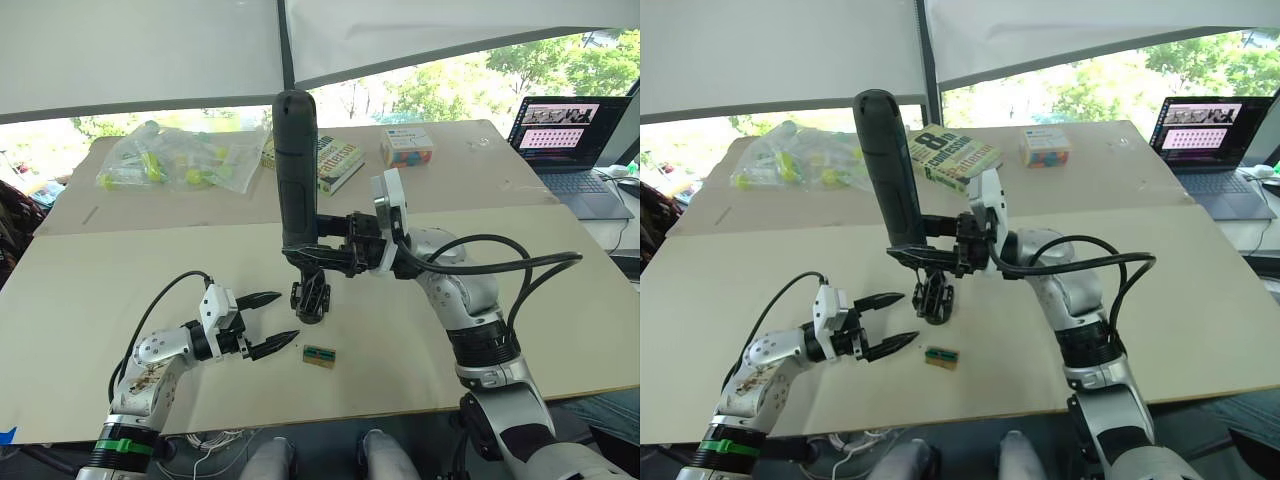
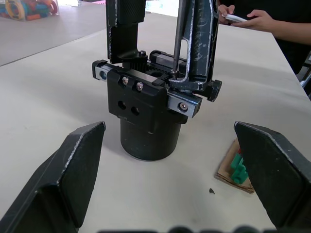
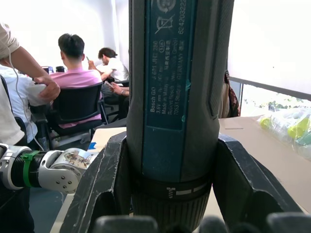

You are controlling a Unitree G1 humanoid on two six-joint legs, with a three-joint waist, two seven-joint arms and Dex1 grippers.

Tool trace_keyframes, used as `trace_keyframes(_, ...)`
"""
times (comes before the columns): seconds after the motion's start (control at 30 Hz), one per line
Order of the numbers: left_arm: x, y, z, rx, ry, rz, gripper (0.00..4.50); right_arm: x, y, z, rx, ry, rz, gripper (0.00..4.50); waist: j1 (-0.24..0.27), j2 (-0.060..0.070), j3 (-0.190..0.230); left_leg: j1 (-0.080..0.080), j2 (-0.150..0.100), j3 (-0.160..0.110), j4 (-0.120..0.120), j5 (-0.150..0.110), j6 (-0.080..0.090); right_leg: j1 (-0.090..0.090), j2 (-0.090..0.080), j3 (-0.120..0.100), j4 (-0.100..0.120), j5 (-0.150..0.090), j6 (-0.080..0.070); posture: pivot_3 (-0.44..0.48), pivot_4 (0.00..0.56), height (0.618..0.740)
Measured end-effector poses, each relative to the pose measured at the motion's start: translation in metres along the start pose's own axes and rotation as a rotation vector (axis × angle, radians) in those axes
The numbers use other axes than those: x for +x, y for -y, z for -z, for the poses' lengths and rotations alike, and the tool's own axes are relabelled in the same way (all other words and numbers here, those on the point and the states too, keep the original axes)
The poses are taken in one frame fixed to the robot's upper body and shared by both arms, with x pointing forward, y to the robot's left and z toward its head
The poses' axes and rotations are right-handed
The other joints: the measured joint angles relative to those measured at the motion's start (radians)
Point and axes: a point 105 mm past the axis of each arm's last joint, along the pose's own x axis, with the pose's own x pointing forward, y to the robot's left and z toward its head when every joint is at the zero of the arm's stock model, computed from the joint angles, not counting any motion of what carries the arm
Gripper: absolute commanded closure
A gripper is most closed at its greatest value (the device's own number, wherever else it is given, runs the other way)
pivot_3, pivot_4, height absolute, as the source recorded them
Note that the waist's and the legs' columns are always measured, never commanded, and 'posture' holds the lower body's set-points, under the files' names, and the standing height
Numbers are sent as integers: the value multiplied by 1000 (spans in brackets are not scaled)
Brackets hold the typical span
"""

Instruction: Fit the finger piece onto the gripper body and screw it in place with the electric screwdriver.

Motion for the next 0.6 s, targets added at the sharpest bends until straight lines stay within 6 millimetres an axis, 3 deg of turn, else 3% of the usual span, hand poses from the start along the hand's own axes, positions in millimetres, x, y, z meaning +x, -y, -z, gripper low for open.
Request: trace_keyframes(0.6, 14, -4, 5, 22, -63, 6, 0, 2, -1, 0, -14, -3, -2, 2585, 0, 0, 0, 0, 0, 0, 0, 0, 0, 0, 0, 0, 0, 0, 0, 0, 150, 737)
